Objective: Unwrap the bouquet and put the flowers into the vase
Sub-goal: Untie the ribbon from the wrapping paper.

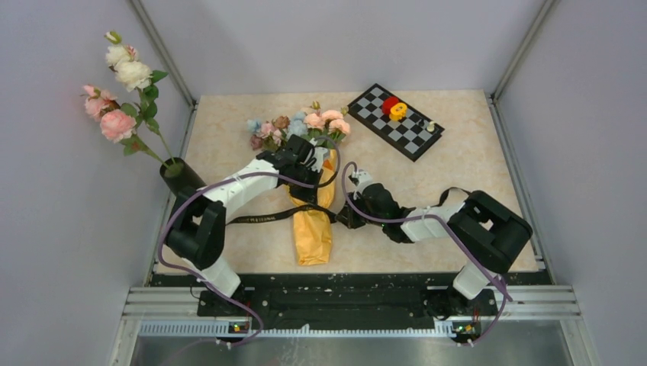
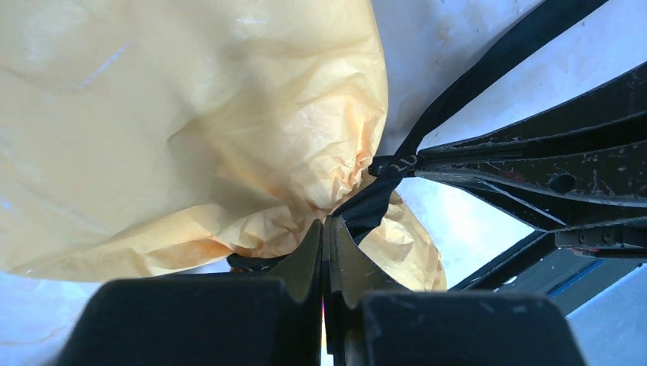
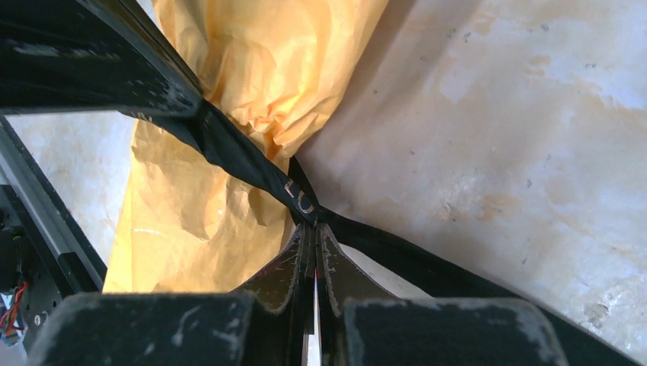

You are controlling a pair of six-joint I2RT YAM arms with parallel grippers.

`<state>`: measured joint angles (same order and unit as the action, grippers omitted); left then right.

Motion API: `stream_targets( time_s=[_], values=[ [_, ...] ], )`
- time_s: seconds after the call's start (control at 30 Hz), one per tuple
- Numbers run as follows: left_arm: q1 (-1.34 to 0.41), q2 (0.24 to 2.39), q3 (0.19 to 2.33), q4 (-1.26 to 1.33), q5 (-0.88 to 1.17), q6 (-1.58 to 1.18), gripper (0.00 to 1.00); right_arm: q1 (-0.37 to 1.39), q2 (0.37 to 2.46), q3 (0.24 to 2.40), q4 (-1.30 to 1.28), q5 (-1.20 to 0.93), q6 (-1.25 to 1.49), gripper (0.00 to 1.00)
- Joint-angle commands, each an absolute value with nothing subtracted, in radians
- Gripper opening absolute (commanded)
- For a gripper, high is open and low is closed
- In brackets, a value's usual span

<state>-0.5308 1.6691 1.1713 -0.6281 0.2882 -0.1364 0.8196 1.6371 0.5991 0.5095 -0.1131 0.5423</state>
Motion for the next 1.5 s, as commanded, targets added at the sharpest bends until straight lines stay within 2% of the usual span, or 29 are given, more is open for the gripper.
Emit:
stream_targets(
  time_s=[0.0, 0.33, 0.77, 1.3, 1.47],
  values=[
    [-0.522, 1.614, 1.167, -0.598, 0.255, -0.148, 0.00, 0.813, 1.597, 0.586, 0.547, -0.101, 0.555, 0.00],
    [-0.468, 1.562, 1.149, -0.602, 0.225, -0.210, 0.00, 0.813, 1.581, 0.583, 0.537, -0.089, 0.551, 0.00],
    [-0.307, 1.419, 0.996, -0.553, 0.279, -0.338, 0.00, 0.813, 1.572, 0.569, 0.540, -0.079, 0.547, 0.00],
    [-0.207, 1.304, 0.821, -0.430, 0.289, -0.503, 0.00, 0.813, 1.550, 0.555, 0.532, -0.070, 0.548, 0.00],
    [-0.207, 1.290, 0.822, -0.407, 0.307, -0.517, 0.00, 0.812, 1.513, 0.560, 0.497, -0.062, 0.524, 0.18]
  ],
)
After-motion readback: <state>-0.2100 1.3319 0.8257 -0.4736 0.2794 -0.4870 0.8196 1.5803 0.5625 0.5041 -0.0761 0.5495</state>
